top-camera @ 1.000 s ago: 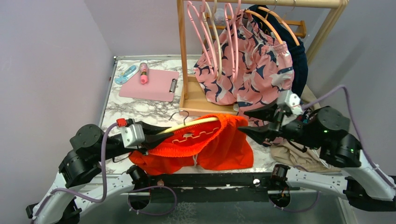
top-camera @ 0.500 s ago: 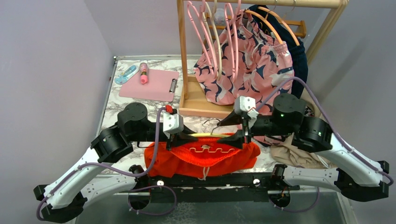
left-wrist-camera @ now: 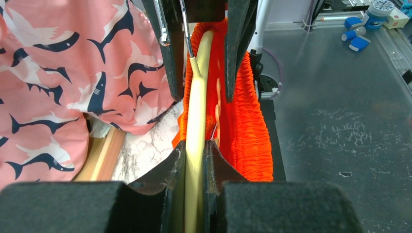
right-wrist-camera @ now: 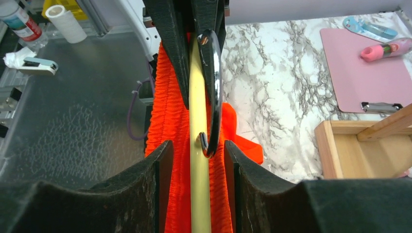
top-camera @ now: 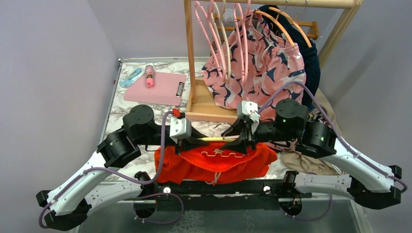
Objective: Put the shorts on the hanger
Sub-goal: Hang the shorts on the hanger.
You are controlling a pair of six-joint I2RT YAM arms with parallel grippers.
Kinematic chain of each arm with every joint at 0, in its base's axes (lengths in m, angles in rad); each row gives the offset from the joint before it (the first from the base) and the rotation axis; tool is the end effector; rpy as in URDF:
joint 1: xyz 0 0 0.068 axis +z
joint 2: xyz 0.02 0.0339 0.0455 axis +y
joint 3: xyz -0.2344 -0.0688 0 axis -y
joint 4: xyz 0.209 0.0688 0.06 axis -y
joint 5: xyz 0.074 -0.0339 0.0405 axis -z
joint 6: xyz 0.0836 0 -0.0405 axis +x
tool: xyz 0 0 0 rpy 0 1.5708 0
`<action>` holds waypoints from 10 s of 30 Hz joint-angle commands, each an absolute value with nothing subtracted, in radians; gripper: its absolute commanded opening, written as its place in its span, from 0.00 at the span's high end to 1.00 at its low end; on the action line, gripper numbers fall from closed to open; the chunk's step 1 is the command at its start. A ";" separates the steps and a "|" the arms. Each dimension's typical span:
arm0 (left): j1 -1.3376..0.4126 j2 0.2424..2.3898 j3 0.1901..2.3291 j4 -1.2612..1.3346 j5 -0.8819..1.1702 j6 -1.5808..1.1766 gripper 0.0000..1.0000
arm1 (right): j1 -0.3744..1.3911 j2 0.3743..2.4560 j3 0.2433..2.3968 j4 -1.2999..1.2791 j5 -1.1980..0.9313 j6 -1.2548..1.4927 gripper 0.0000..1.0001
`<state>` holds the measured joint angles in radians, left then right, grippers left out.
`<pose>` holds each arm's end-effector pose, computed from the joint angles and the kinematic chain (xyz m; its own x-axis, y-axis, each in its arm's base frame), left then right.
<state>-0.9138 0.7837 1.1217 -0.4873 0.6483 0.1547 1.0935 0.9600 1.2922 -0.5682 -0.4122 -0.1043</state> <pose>0.0641 -0.1657 0.3840 0.0637 0.1185 -0.9909 0.9980 -0.0043 0.0636 0.0667 0.2019 0.3952 -0.0035 -0.2144 -0.9767 -0.9986 0.0529 -0.0081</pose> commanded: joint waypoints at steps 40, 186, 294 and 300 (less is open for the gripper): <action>-0.913 0.597 1.182 -0.421 0.562 0.128 0.46 | 1.094 0.859 1.463 -0.627 -0.367 -0.024 0.99; -0.913 0.407 1.333 -0.369 -0.213 -0.185 0.01 | 1.093 1.284 1.936 -0.823 0.037 -0.018 0.99; -0.913 0.572 0.837 -0.168 0.202 0.195 0.01 | 1.094 0.972 1.447 -0.976 0.394 0.154 0.99; -0.913 0.460 0.692 -0.129 0.121 0.132 0.01 | 1.092 1.068 1.459 -0.892 0.577 0.168 0.99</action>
<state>-0.9146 0.5198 0.7677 -0.1917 0.2363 0.1848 1.0920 1.0298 1.4204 -0.9539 0.3668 0.1349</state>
